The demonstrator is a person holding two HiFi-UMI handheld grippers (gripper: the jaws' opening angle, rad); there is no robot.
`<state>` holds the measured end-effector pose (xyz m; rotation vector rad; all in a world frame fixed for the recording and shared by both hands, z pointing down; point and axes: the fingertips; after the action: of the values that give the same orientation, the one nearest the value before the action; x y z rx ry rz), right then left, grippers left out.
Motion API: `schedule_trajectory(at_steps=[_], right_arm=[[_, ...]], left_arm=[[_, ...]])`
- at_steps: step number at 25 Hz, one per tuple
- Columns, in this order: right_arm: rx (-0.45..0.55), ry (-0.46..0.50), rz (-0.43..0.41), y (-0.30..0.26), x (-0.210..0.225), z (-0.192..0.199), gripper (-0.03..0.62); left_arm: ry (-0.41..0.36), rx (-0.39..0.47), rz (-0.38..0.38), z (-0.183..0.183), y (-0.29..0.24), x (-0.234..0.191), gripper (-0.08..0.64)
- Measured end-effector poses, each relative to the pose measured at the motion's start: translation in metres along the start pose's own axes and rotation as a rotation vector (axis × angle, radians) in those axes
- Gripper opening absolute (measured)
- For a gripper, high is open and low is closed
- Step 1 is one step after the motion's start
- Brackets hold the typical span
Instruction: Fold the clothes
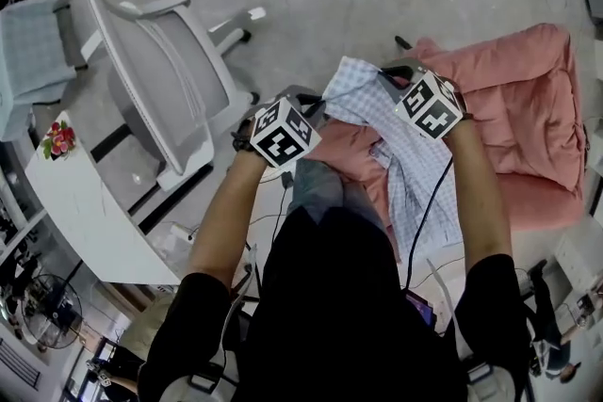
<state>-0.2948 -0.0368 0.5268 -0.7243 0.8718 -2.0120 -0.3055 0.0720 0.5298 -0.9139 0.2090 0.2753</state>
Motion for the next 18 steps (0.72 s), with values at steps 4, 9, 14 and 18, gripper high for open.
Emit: schedule_trajectory(at_steps=[4,9,14,18], right_arm=[[0.044,-0.014,0.152,0.017,0.032,-0.01,0.008],[0.078,-0.002,0.253,0.02,0.05,-0.019,0.008],[0.104,-0.033,0.287,0.011,0.057,-0.025,0.008],[0.08,-0.025,0.333,0.001,0.064,-0.016,0.008]], left_arm=[[0.025,0.017,-0.01,-0.02,-0.014,-0.024,0.017],[0.006,-0.006,-0.03,-0.033,-0.02,-0.055,0.017],[-0.021,-0.039,-0.045,-0.031,-0.019,-0.073,0.017],[0.0,-0.032,-0.054,-0.026,-0.03,-0.077,0.018]])
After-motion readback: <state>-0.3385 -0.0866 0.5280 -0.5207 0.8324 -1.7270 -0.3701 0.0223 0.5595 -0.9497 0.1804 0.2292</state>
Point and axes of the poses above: the fingertips, and each gripper's own axes: y backward along the fingers, x to its right, z out of its underside, and after that the axes turned 9 degrees about x, right-handed
